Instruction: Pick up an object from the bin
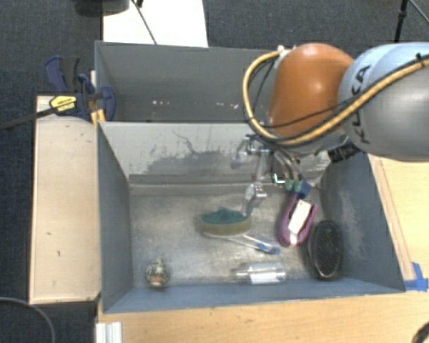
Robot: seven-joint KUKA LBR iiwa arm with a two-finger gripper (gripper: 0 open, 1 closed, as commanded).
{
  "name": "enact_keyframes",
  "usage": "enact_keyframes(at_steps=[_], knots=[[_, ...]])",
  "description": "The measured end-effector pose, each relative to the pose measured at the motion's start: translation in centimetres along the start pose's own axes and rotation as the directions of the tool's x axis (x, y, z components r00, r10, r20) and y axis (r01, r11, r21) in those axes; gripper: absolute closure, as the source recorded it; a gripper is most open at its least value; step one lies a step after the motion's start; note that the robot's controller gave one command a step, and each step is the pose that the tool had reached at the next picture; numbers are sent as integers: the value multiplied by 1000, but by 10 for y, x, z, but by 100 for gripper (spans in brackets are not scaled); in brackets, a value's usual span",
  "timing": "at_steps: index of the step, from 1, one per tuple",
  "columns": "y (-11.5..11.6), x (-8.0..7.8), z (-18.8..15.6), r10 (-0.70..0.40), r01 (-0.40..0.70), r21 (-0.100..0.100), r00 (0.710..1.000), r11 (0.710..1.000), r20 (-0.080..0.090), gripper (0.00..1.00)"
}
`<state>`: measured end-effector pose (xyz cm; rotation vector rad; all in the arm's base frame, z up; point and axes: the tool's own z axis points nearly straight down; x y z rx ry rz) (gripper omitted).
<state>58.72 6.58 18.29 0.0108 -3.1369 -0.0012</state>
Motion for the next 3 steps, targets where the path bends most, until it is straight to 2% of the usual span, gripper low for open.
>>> enact_keyframes(at_steps=[1, 2, 3], knots=[[-2, 2, 82, -20, 20, -1, 1000, 1000, 22, 0], [3, 8, 90, 36, -36, 3, 999, 999, 10, 0], [3, 9, 91, 37, -37, 3, 999, 999, 4, 100]])
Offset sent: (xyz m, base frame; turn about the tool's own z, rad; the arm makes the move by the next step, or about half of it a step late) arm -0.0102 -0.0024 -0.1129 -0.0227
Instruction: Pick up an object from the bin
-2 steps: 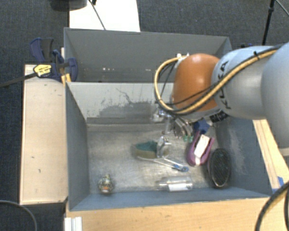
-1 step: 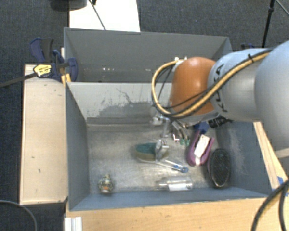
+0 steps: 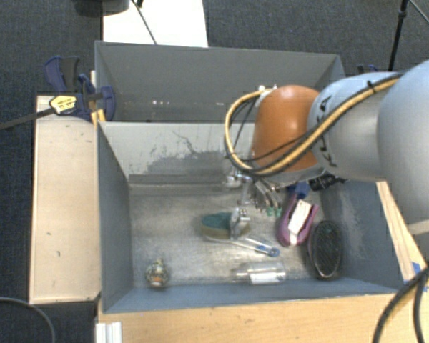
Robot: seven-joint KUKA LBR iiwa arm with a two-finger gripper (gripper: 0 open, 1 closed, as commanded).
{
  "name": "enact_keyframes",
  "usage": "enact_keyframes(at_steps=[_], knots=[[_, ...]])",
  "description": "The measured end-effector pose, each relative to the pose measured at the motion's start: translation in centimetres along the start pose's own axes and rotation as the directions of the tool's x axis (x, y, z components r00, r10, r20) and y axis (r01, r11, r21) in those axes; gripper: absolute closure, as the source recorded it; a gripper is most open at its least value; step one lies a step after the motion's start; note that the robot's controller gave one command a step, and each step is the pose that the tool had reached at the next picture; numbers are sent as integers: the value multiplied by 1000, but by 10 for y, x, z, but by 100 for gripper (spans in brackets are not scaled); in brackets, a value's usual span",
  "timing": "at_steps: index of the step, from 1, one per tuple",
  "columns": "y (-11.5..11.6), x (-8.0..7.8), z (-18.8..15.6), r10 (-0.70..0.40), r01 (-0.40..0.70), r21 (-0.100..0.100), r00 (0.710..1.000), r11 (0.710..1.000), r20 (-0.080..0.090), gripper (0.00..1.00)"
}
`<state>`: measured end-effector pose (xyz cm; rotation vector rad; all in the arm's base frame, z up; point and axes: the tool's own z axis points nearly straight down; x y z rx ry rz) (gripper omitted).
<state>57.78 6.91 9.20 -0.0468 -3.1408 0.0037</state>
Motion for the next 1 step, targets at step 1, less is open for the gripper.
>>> enact_keyframes(at_steps=[1], knots=[[-13, 82, -185, -266, 266, -1, 964, 964, 10, 100]])
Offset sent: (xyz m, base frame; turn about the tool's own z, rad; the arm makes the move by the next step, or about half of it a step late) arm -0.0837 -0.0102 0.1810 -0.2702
